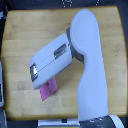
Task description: Folding a cloth
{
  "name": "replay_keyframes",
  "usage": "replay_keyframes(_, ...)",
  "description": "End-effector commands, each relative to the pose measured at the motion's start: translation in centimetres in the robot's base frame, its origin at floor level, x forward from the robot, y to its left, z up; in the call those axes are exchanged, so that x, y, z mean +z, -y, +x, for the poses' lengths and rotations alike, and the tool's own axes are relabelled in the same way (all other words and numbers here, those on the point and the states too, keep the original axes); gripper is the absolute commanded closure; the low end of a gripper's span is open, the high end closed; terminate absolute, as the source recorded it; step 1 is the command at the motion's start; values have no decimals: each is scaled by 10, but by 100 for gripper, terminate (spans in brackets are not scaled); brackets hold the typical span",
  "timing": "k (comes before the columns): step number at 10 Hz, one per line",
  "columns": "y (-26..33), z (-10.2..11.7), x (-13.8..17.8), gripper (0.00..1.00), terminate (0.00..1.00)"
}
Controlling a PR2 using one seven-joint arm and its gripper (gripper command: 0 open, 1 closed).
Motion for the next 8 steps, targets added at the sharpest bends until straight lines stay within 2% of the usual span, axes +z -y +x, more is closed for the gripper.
replay_keyframes(1,-17,-41,-10,100,0)
replay_keyframes(8,-19,-20,-37,100,0)
